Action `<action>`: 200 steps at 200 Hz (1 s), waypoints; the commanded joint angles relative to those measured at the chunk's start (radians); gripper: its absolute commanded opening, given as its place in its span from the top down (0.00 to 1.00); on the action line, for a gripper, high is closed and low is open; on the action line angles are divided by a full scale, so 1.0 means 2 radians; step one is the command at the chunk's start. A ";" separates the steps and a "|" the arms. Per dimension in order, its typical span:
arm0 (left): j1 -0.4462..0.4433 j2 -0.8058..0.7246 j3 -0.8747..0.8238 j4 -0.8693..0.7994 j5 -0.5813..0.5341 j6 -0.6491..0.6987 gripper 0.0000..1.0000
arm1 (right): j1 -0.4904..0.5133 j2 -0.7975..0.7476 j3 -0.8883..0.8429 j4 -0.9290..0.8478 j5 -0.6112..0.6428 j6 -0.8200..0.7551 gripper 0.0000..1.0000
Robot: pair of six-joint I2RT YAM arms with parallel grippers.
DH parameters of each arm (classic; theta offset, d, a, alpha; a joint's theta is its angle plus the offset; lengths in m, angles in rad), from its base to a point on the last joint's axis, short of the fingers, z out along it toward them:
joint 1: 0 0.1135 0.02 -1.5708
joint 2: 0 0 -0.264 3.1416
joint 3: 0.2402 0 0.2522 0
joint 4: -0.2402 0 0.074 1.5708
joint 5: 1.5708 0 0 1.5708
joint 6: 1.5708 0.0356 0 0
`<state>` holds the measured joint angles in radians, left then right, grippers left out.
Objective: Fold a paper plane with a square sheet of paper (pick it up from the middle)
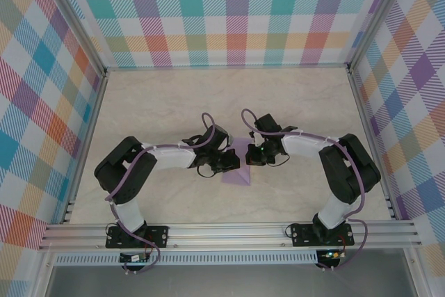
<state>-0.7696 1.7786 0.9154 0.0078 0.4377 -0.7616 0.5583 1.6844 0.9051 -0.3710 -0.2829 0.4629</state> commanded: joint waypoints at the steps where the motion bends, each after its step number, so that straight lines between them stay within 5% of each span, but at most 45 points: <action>1: -0.004 0.009 0.015 0.007 0.010 0.009 0.91 | 0.000 -0.001 0.000 -0.009 0.004 -0.001 0.95; 200: -0.005 0.026 0.022 -0.002 0.004 0.018 0.91 | 0.000 0.017 0.001 -0.011 0.012 -0.003 0.95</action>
<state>-0.7700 1.8137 0.9340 0.0067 0.4374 -0.7460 0.5583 1.7039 0.9051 -0.3763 -0.2672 0.4629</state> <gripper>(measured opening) 0.088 0.053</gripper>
